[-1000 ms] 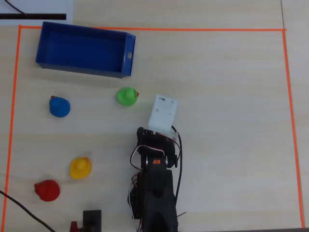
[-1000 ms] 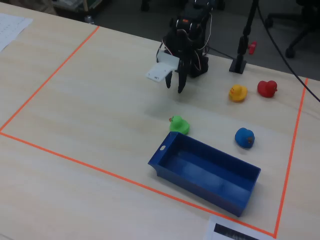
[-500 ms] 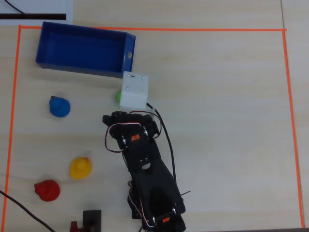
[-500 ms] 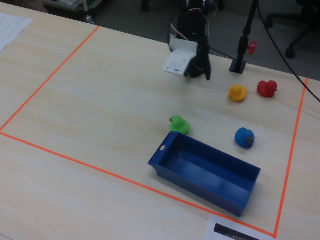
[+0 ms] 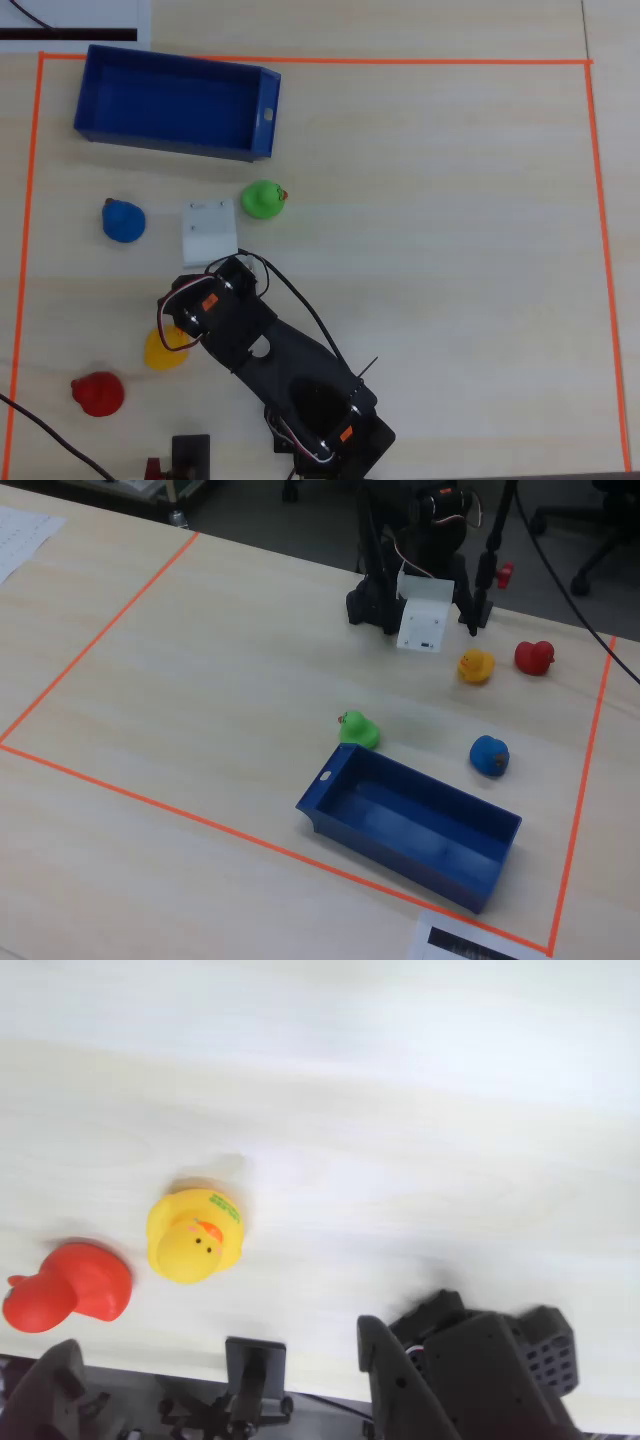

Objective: Grasp yellow duck and put it into box.

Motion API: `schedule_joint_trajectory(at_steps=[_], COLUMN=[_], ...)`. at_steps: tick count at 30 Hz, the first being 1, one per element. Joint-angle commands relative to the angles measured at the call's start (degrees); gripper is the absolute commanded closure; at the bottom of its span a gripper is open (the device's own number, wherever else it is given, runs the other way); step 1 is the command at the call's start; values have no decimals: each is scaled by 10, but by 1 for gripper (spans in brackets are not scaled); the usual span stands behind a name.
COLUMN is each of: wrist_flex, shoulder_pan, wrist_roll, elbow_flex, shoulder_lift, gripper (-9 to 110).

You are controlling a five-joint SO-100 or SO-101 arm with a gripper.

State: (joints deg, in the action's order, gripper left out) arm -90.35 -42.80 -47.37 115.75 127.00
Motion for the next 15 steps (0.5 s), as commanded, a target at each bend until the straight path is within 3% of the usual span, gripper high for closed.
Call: schedule_joint_trajectory(at_steps=[1, 8, 15], wrist_flex=[11, 39, 113], shoulder_pan=[-47, -118, -121], wrist_roll=[45, 120, 135], elbow_flex=[-4, 24, 62], shoulder_lift=[5, -17, -60], gripper=[64, 63, 64])
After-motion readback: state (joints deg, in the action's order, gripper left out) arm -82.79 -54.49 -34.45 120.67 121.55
